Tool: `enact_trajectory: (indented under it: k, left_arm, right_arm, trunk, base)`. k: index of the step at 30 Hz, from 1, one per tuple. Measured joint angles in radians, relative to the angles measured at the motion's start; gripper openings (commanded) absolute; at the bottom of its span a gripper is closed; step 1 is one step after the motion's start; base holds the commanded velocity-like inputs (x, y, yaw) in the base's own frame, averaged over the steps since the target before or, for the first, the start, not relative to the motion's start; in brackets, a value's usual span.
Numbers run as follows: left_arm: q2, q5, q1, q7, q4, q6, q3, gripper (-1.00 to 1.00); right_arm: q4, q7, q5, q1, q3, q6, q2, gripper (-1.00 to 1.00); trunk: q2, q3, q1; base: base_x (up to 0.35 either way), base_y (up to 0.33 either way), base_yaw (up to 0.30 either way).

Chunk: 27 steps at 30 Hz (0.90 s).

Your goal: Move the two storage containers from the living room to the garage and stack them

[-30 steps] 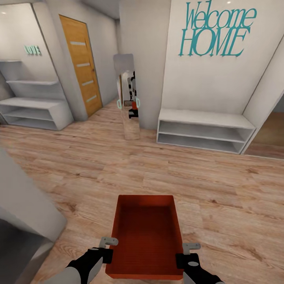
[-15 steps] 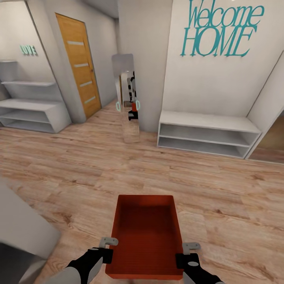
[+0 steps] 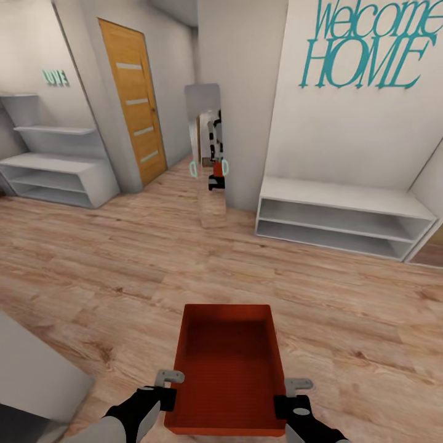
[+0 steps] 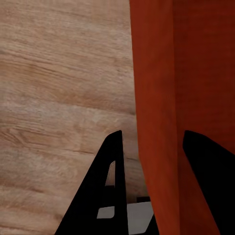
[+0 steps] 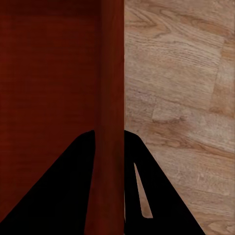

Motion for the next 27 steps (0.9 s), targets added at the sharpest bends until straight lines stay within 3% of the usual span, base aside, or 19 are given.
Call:
enact_trajectory:
  k: [13,27]
  left_arm:
    - [0.000,0.000,0.000,0.000,0.000,0.000,0.000,-1.00]
    - [0.000,0.000,0.000,0.000,0.001,0.000,0.000,-1.00]
  right_arm:
    - [0.000,0.000,0.000,0.000,0.000,0.000,0.000,-1.00]
    - [0.000,0.000,0.000,0.000,0.000,0.000,0.000,-1.00]
  trunk:
    - [0.000,-0.005,0.000]
    - [0.000,-0.006,0.000]
  base:
    - [0.324,0.000,0.256]
    - [0.324,0.000,0.017]
